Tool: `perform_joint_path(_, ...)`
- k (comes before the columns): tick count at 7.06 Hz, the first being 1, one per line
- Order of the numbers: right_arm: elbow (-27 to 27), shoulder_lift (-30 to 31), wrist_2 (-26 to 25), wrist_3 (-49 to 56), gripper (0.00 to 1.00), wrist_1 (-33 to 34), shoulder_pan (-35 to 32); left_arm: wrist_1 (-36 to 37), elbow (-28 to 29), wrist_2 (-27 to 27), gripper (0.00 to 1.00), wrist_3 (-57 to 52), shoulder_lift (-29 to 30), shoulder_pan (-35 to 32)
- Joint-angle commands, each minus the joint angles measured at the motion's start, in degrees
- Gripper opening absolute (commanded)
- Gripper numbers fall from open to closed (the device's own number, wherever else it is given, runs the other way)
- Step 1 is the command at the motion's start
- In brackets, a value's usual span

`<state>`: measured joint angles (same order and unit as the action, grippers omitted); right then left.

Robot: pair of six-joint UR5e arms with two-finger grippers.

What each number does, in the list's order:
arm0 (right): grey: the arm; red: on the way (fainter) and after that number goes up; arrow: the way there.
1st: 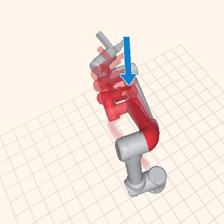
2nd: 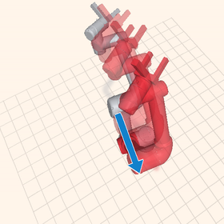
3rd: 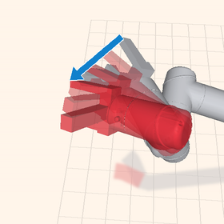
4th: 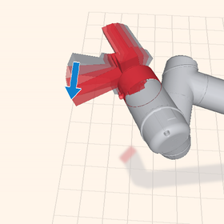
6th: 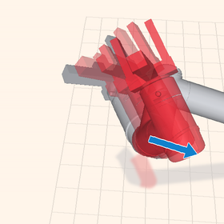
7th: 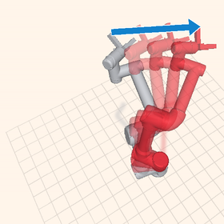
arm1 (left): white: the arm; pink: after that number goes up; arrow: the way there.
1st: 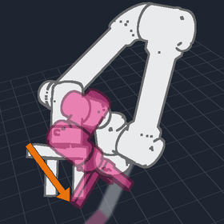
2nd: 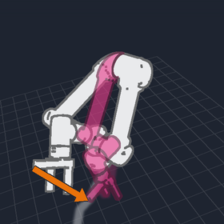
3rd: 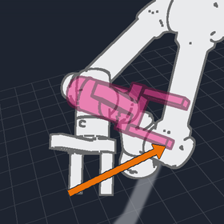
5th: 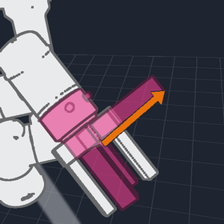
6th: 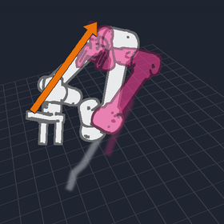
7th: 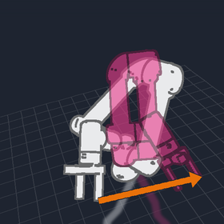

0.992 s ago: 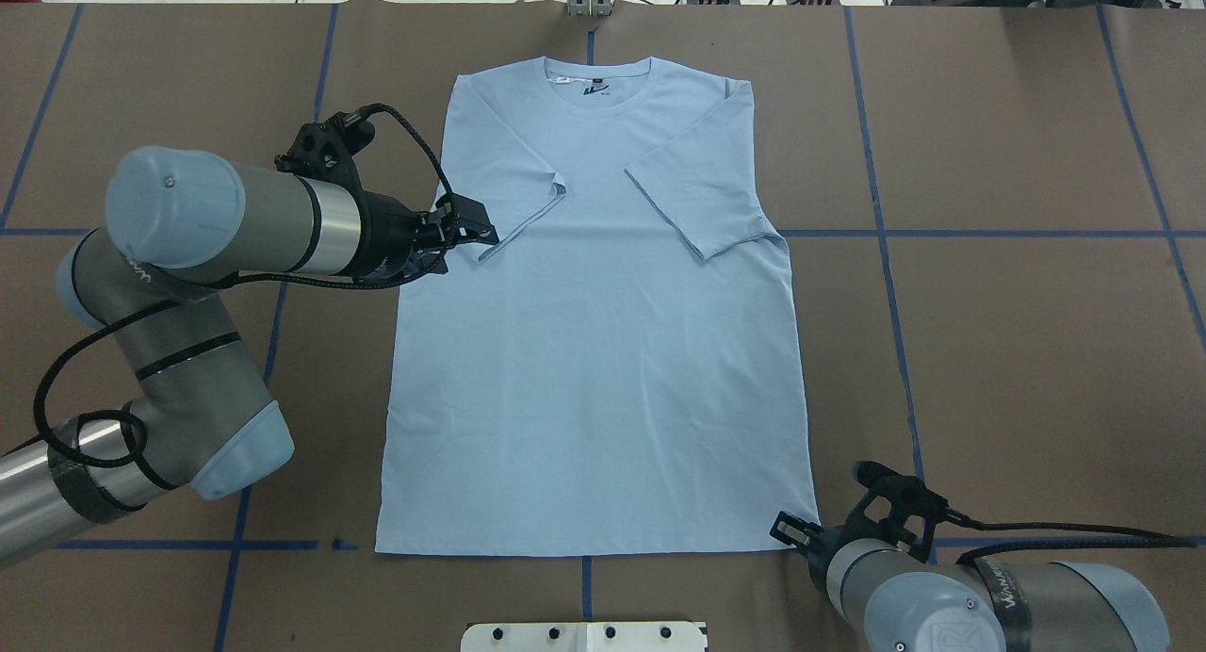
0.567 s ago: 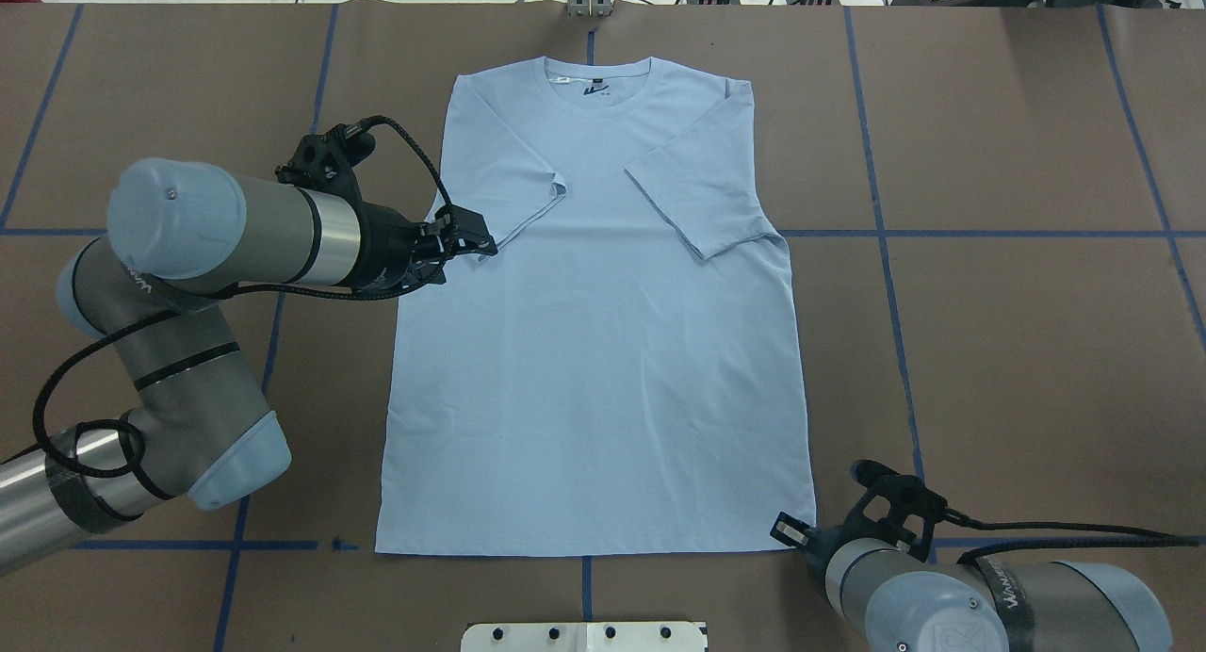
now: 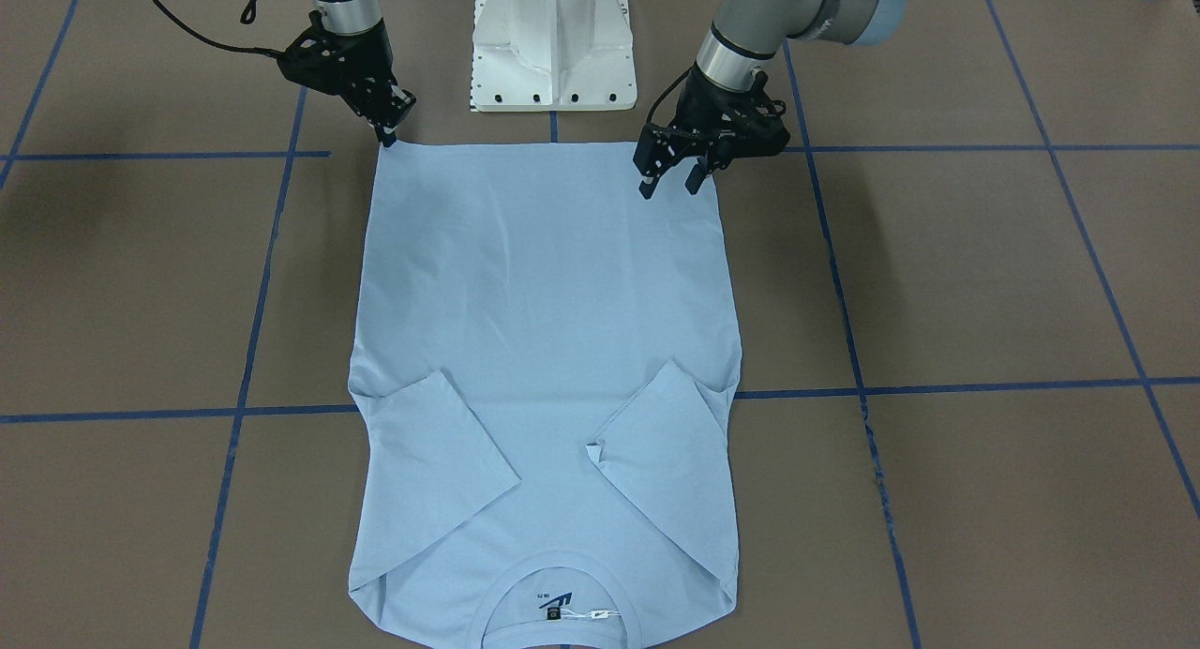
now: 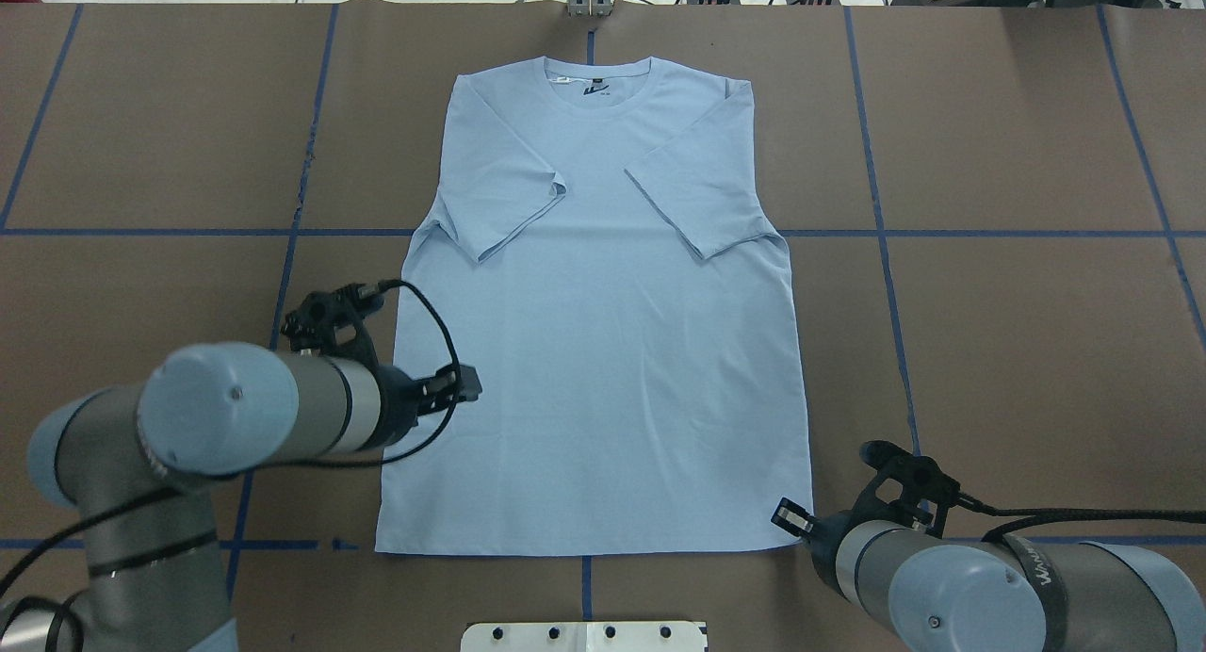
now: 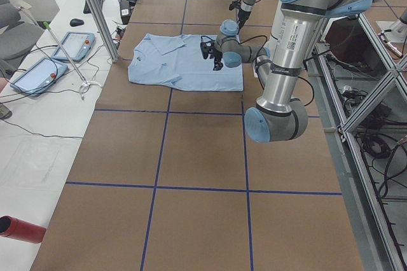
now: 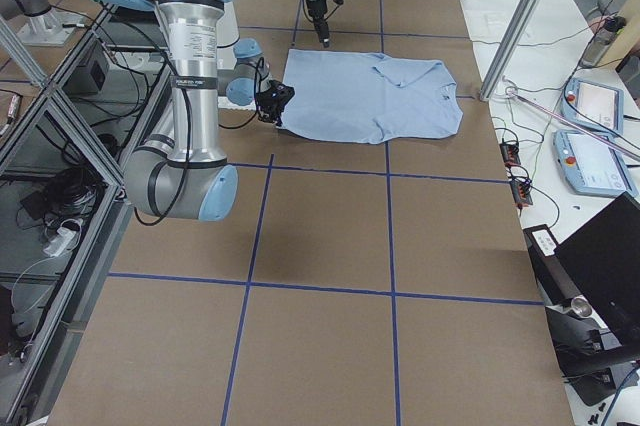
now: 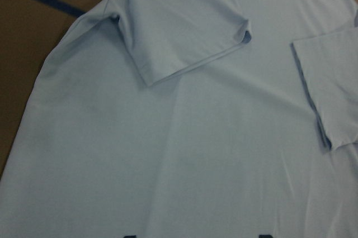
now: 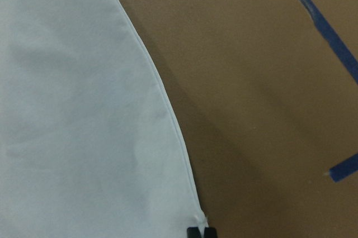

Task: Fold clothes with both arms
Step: 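Move the left gripper to the hem corner nearest the robot and grasp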

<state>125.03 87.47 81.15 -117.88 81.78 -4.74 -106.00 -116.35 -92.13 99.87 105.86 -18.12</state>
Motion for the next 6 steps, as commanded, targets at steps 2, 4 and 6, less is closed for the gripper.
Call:
perform_joint_path(2,0.4,-0.1,0.5,0.0,0.0,0.0,-0.3,3.2,-2.3,12.1,0.75,11.8,-10.7,14.8)
perform_joint_path(4,0.5,-0.1,0.5,0.0,0.0,0.0,-0.3,3.3,-2.1,11.9,0.7,12.1,-10.7,15.2)
perform_joint_path(6,0.4,0.0,0.5,0.0,0.0,0.0,-0.3,3.3,-2.7,11.8,0.29,12.2,-8.8,15.1)
